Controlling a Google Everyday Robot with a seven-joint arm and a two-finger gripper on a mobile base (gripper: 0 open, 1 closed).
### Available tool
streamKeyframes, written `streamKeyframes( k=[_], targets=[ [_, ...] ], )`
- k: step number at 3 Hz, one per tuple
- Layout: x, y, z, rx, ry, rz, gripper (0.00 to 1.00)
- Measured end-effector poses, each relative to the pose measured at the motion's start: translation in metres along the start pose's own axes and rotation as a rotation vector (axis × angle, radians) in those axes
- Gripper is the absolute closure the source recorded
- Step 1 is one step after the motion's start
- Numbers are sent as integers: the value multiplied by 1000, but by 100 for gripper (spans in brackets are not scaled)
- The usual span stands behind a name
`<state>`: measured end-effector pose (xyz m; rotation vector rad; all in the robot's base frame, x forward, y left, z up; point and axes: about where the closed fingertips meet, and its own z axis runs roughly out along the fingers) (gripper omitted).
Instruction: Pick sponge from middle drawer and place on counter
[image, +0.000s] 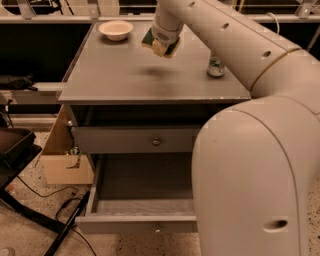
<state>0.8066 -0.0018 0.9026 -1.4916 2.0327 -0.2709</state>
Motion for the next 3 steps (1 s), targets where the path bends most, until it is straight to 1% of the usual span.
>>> streamKeyframes(
  k=[1, 3],
  targets=[
    [-1, -10, 9, 11, -29, 17, 79],
    [-1, -10, 9, 11, -29, 17, 33]
  ],
)
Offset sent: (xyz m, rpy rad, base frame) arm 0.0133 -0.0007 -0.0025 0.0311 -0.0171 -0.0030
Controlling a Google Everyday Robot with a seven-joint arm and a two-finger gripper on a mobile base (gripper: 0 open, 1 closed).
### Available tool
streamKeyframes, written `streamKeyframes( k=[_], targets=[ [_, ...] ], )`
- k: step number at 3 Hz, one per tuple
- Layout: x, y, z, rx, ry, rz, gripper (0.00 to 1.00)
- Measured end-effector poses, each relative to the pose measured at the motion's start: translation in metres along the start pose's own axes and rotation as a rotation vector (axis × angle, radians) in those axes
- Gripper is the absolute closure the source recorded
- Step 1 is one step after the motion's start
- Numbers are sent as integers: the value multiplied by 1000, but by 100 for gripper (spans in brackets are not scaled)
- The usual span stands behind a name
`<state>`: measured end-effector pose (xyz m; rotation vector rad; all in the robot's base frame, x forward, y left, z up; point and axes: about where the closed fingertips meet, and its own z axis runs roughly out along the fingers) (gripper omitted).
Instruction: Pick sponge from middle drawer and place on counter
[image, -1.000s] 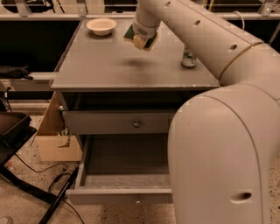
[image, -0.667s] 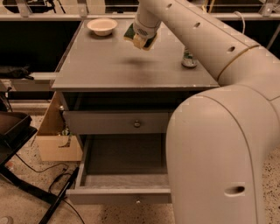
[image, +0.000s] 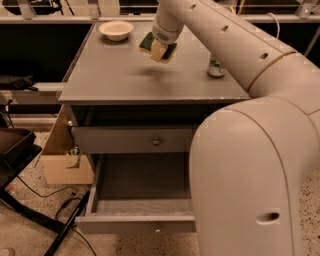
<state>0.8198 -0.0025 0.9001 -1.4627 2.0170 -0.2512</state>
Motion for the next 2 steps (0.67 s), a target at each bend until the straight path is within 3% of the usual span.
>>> streamKeyframes(
  k=[1, 2],
  targets=[
    [0, 0, 0, 0, 0, 0, 0],
    [0, 0, 0, 0, 0, 0, 0]
  ],
)
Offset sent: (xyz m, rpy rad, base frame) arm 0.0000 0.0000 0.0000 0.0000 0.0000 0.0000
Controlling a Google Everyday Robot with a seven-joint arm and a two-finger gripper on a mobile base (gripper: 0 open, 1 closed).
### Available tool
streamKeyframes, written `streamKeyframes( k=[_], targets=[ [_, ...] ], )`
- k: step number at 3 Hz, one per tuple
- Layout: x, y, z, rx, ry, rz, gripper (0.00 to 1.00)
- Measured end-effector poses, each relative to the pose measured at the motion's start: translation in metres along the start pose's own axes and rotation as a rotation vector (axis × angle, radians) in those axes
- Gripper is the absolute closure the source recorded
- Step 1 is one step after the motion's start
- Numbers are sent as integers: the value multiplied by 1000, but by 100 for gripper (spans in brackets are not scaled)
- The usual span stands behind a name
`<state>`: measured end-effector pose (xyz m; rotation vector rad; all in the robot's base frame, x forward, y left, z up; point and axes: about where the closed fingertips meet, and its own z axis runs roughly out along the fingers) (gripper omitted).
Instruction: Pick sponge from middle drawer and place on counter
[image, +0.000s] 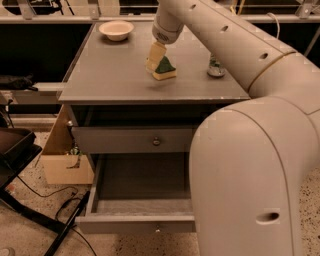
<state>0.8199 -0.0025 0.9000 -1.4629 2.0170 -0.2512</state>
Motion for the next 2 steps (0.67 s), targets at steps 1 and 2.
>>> streamKeyframes(
  k=[1, 2],
  targets=[
    [0, -3, -15, 34, -56, 25, 0],
    [0, -10, -92, 173, -177, 87, 0]
  ],
)
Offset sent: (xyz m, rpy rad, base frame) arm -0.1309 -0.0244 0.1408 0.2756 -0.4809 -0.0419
